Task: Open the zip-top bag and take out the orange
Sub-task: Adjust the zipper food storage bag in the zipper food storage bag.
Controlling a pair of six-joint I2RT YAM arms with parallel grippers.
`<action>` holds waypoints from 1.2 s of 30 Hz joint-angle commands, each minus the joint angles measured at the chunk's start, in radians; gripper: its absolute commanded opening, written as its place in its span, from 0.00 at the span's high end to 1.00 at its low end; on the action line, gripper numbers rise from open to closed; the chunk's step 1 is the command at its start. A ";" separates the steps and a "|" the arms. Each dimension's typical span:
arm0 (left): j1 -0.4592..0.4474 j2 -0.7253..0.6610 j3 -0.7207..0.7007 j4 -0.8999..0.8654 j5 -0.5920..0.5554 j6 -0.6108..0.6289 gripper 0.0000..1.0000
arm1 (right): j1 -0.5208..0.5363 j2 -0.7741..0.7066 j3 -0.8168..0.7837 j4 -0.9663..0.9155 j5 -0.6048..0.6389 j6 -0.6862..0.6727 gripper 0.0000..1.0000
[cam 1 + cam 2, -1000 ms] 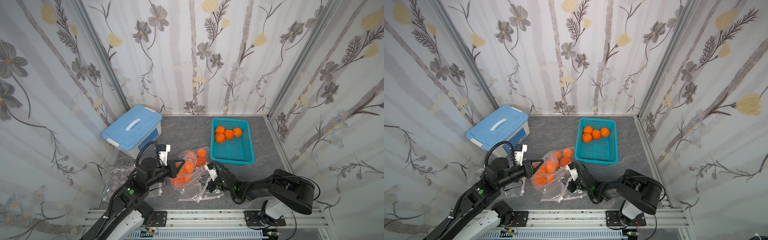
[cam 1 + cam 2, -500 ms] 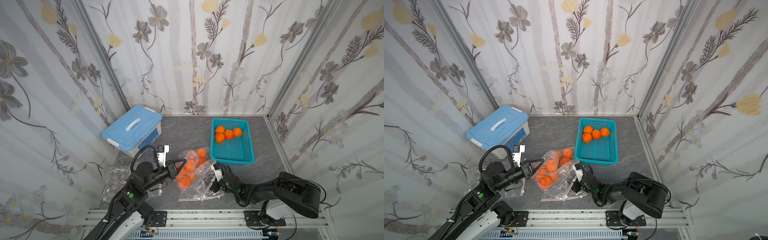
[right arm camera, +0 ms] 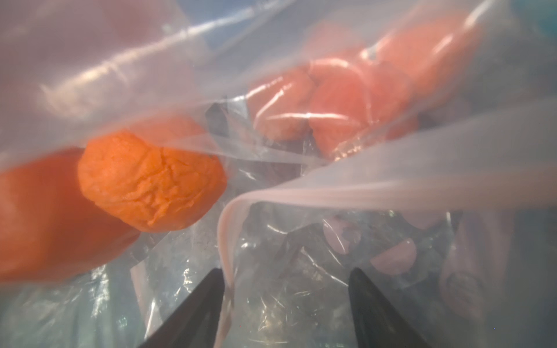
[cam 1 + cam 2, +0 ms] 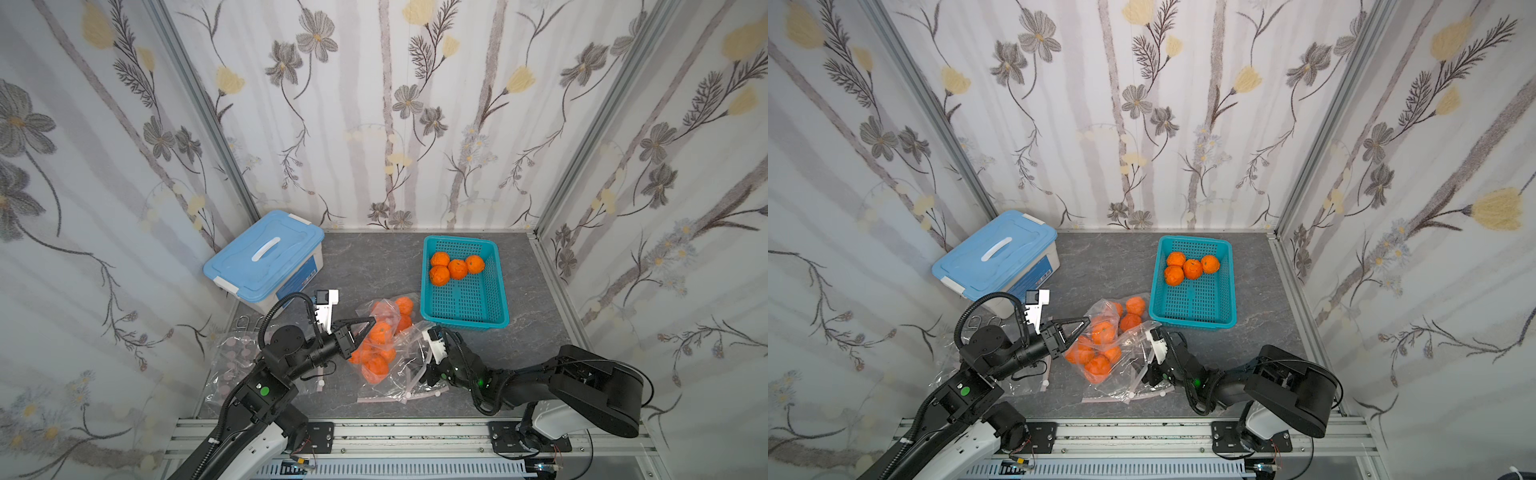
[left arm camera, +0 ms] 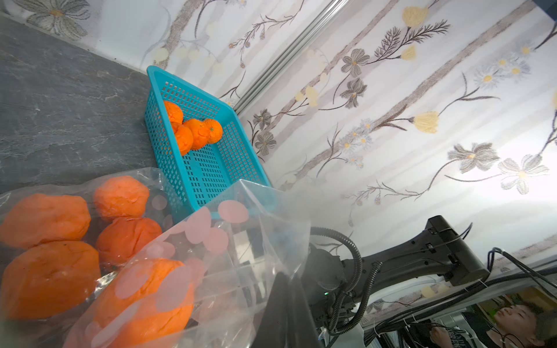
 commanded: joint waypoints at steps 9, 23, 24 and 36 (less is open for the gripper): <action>0.001 -0.018 -0.017 0.082 -0.008 -0.007 1.00 | 0.002 0.047 0.040 0.033 -0.058 0.016 0.55; 0.000 -0.152 -0.027 -0.112 -0.122 0.087 1.00 | -0.022 0.065 -0.001 0.069 -0.051 0.059 0.90; 0.000 -0.144 -0.027 -0.117 -0.119 0.086 1.00 | -0.023 0.069 0.000 0.072 -0.052 0.061 0.90; 0.004 -0.010 0.039 -0.510 -0.563 0.182 0.63 | -0.033 0.054 -0.002 0.048 -0.048 0.068 0.90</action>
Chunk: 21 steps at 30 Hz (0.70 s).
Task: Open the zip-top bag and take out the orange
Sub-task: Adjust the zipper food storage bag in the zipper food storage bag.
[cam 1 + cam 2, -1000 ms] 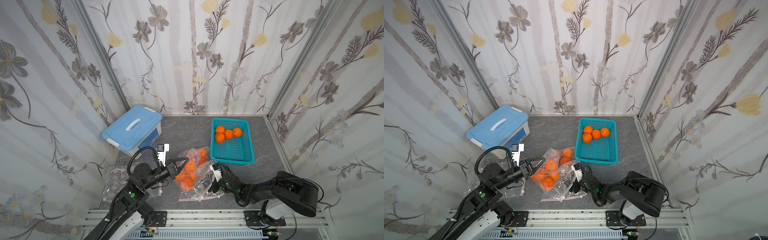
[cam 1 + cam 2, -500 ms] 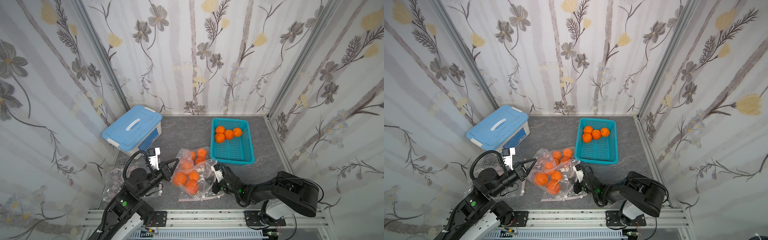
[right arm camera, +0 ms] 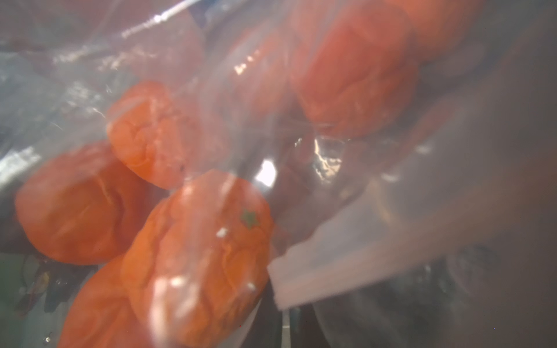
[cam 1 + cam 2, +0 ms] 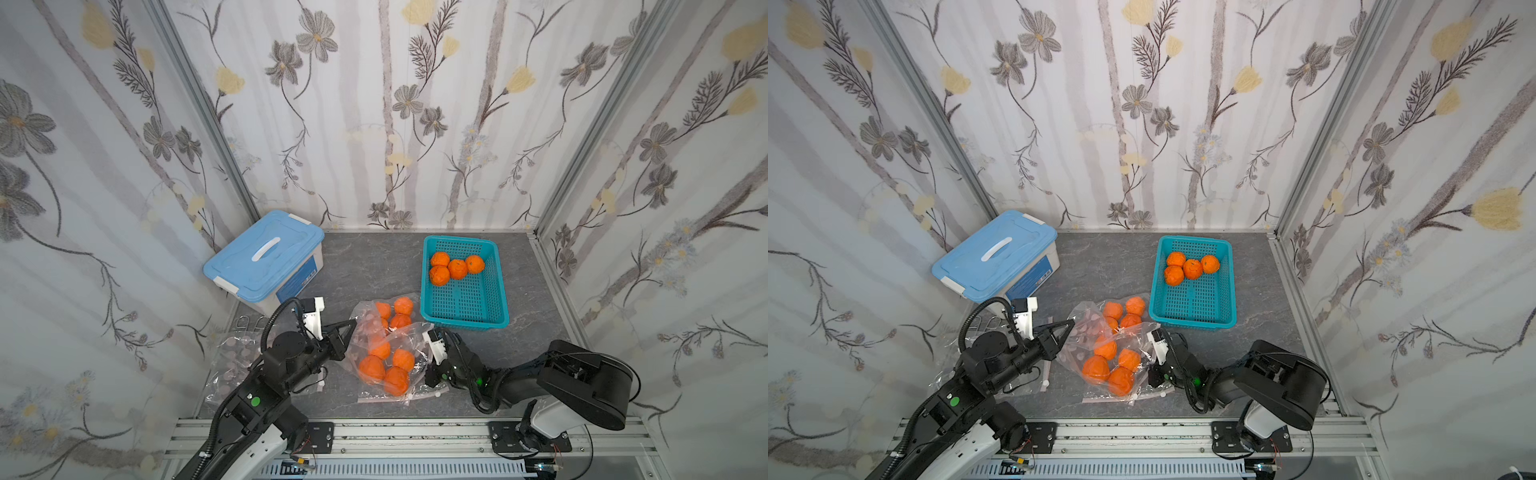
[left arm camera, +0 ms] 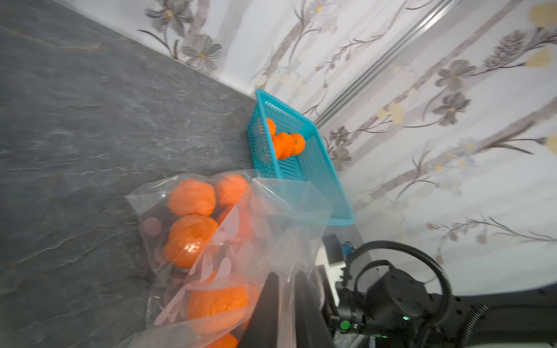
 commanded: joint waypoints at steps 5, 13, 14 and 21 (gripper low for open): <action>0.016 0.172 0.153 -0.319 -0.289 0.134 0.45 | -0.005 0.001 0.009 0.038 0.004 0.019 0.90; 0.015 0.163 0.331 -0.541 -0.273 0.185 0.43 | -0.009 0.010 0.013 0.037 0.003 0.019 0.90; 0.016 0.150 0.323 -0.495 -0.155 0.202 0.49 | -0.010 0.013 0.017 0.037 0.002 0.019 0.90; -0.008 0.217 0.232 -0.380 0.286 0.089 0.66 | -0.010 0.019 0.024 0.035 0.002 0.023 0.89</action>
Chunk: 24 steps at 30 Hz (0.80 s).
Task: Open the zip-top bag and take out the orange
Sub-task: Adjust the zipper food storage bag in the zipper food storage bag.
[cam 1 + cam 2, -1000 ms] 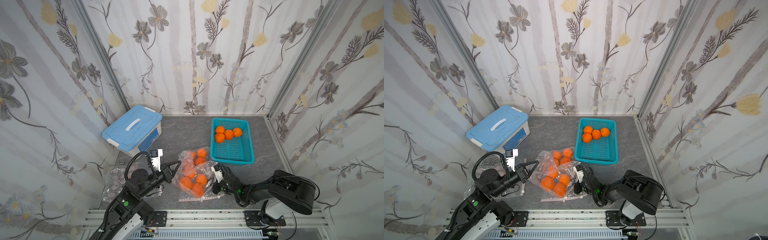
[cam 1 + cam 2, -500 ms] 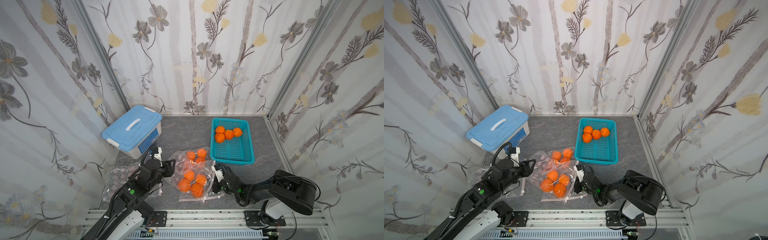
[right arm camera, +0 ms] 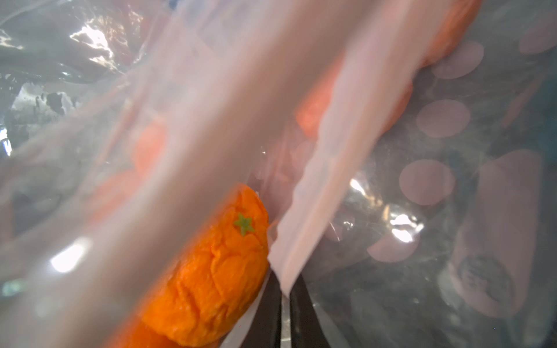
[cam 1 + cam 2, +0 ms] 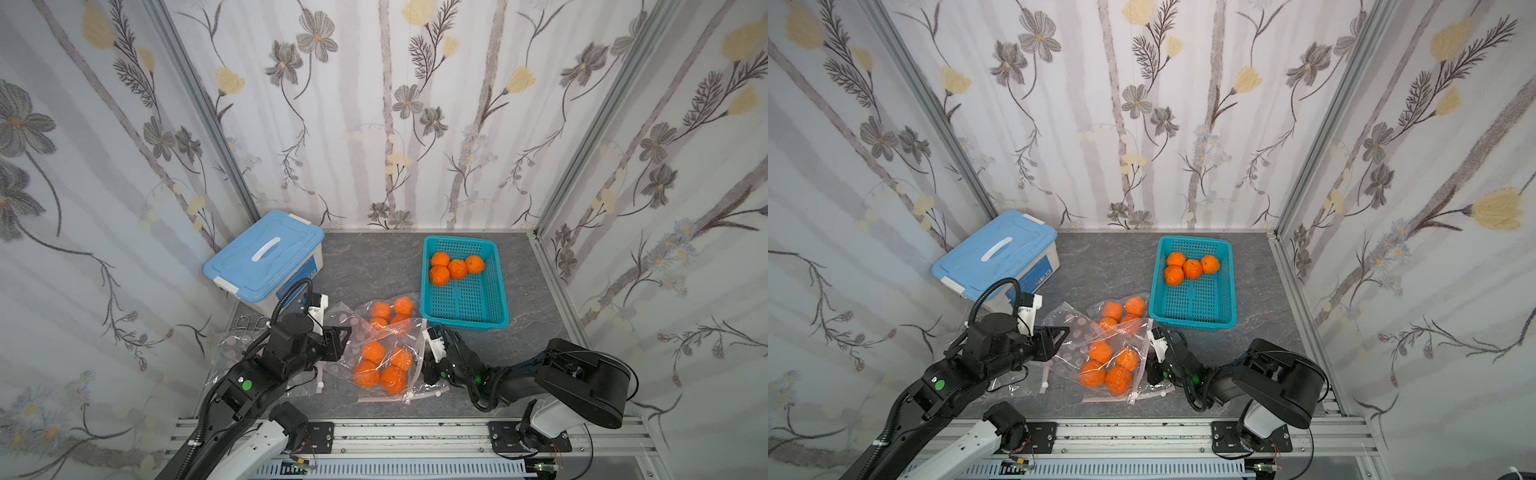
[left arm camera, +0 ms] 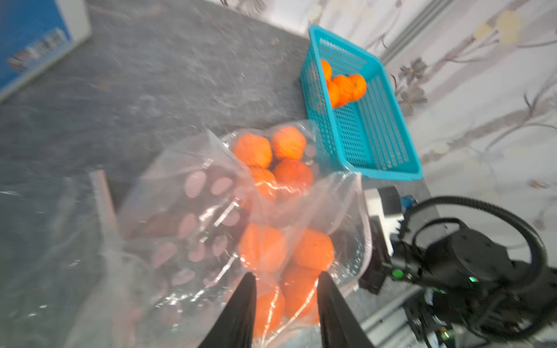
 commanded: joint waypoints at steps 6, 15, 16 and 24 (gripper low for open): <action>-0.026 0.114 -0.118 0.025 0.005 -0.131 0.84 | -0.001 -0.002 0.008 0.032 0.003 0.006 0.89; 0.037 0.282 -0.386 0.491 -0.042 -0.248 0.97 | -0.001 -0.040 0.020 -0.015 -0.009 -0.004 0.88; 0.052 0.306 -0.401 0.529 -0.046 -0.255 0.98 | -0.001 -0.045 0.020 -0.019 -0.008 -0.005 0.87; 0.118 0.524 -0.404 0.710 0.005 -0.216 1.00 | -0.001 -0.227 0.025 -0.195 0.024 -0.049 0.60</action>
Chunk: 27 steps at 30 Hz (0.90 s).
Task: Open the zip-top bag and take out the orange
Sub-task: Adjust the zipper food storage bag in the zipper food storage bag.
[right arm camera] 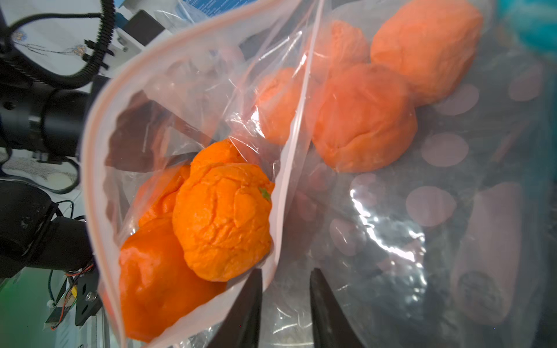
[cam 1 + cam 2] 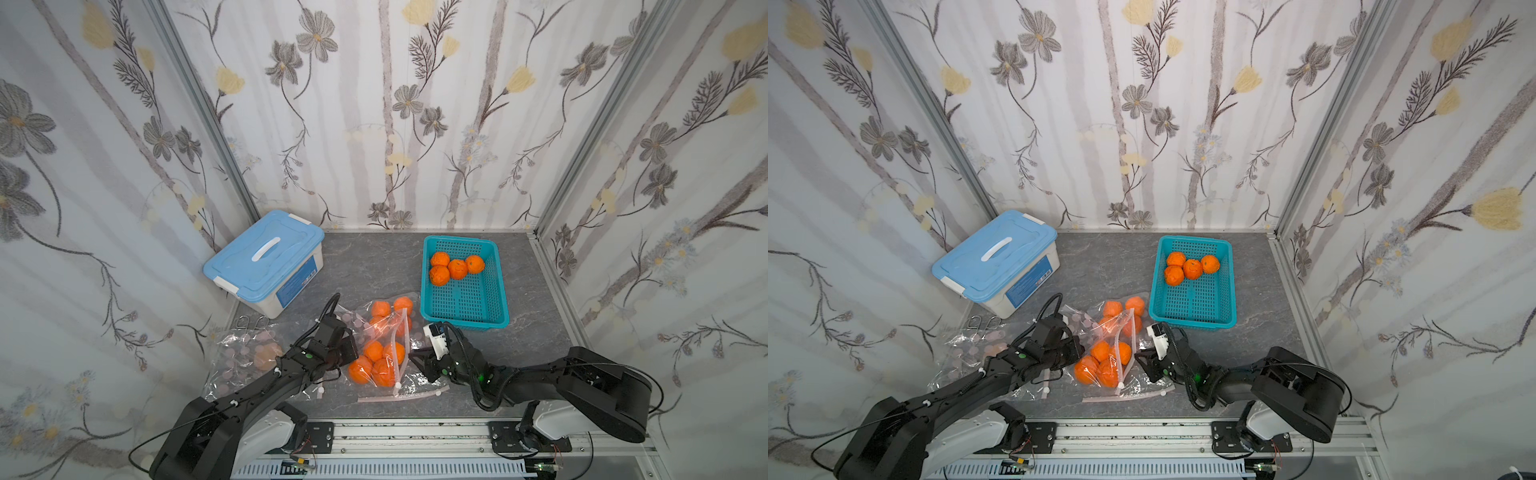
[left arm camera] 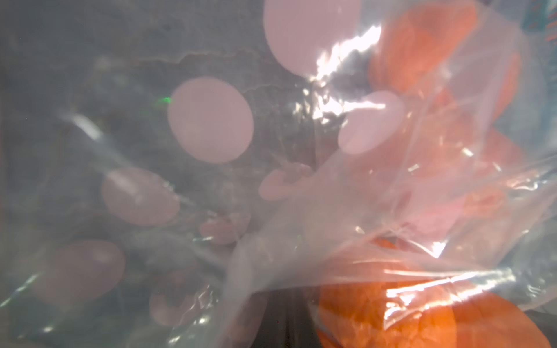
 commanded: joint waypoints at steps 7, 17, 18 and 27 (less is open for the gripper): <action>0.005 0.054 -0.003 0.138 0.059 0.016 1.00 | 0.005 -0.235 0.084 -0.316 0.031 -0.146 0.56; 0.011 -0.021 0.007 0.040 0.012 0.073 1.00 | 0.038 -0.113 0.310 -0.634 0.067 -0.373 0.43; 0.013 -0.019 0.007 0.039 0.013 0.075 1.00 | 0.036 -0.126 0.298 -0.631 0.081 -0.372 0.43; 0.016 0.052 0.013 0.060 0.025 0.078 1.00 | 0.025 -0.300 0.165 -0.590 0.158 -0.354 0.50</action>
